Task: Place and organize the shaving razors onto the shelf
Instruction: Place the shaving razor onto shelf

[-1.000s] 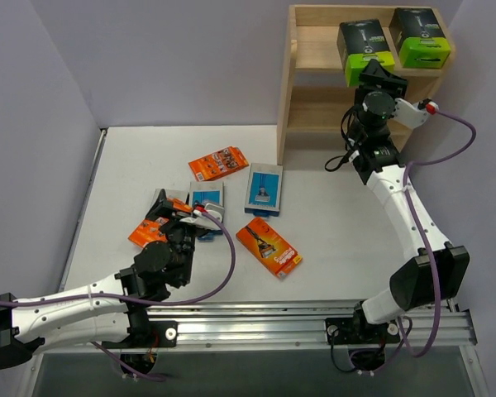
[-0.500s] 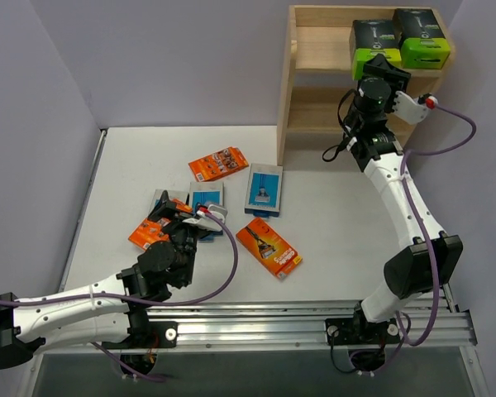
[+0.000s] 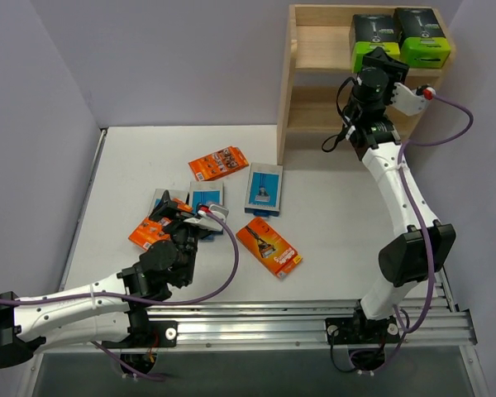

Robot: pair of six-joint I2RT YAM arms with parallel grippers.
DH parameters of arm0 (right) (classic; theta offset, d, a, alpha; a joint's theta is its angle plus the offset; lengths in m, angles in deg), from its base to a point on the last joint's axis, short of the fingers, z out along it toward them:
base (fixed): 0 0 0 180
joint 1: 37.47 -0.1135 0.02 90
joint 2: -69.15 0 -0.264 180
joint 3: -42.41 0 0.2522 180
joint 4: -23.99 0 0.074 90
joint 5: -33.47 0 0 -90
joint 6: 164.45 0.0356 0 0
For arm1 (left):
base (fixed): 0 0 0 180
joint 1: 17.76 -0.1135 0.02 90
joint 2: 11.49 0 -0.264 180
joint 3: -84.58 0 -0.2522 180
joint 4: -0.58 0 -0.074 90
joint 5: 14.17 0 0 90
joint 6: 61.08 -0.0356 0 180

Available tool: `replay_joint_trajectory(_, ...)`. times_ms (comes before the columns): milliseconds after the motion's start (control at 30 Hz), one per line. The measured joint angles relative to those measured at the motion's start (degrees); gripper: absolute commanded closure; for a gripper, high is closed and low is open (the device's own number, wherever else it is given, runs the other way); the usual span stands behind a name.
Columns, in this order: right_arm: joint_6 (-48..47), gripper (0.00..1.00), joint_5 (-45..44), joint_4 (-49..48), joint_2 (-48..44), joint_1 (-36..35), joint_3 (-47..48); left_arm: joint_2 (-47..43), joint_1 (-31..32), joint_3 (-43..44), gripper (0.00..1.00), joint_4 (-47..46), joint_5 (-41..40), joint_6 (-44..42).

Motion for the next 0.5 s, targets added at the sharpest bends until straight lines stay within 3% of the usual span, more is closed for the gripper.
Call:
replay_joint_trajectory(33,0.0,0.44,0.4,0.0,0.0,0.3,0.0,0.0,0.0,0.0,0.06,0.2,0.0,0.2)
replay_joint_trajectory(300,0.2,0.23,2.7,1.3,-0.6,1.4,-0.5,0.0,0.0,0.5,0.06,1.8,0.2,1.2)
replay_joint_trajectory(333,0.2,0.16,3.0,1.3,-0.9,1.4,-0.9,0.0,0.0,0.7,0.06,2.0,0.2,1.4)
replay_joint_trajectory(500,-0.1,0.09,4.4,2.0,-3.0,1.7,-1.8,0.0,0.0,1.3,0.06,2.8,0.2,2.3)
